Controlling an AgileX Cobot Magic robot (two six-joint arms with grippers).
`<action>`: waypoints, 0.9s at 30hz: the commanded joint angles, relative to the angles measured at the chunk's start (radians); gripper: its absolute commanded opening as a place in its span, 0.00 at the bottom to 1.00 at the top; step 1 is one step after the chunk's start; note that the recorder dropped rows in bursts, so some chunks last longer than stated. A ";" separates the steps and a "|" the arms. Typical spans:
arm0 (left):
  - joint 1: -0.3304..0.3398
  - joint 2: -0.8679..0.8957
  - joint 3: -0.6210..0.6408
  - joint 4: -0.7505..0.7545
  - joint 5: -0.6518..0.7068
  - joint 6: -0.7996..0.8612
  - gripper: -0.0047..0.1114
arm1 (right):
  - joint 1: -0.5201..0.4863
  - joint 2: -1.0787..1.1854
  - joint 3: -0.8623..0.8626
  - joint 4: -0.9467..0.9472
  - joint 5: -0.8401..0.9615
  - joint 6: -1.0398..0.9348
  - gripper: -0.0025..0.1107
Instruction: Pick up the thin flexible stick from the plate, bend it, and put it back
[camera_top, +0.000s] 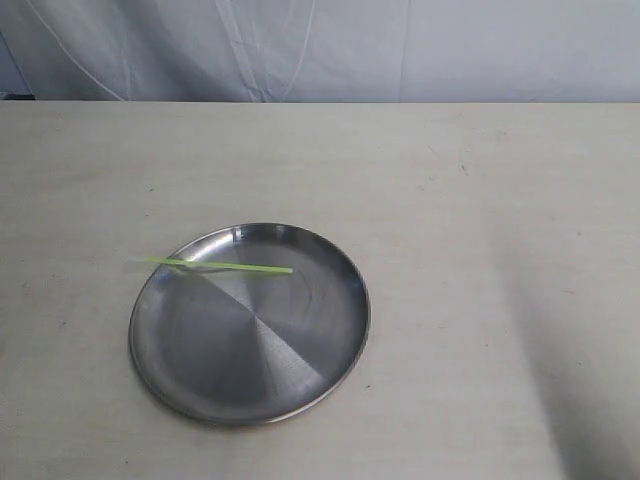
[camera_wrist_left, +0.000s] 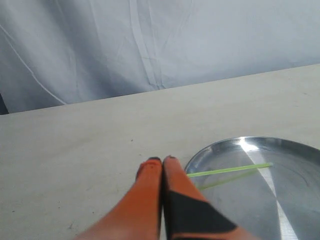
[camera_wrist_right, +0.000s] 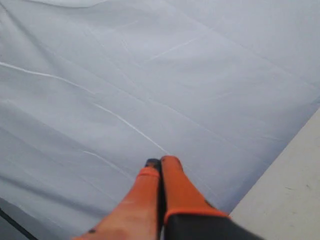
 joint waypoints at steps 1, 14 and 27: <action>-0.008 -0.004 0.003 0.000 -0.007 -0.002 0.04 | -0.005 -0.006 0.002 0.022 -0.024 0.015 0.01; -0.008 -0.004 0.003 -0.309 -0.366 -0.135 0.04 | -0.005 -0.006 0.002 -0.045 0.029 0.015 0.01; -0.008 0.371 -0.479 -0.061 0.132 -0.287 0.04 | -0.005 -0.006 0.002 -0.045 0.023 0.013 0.01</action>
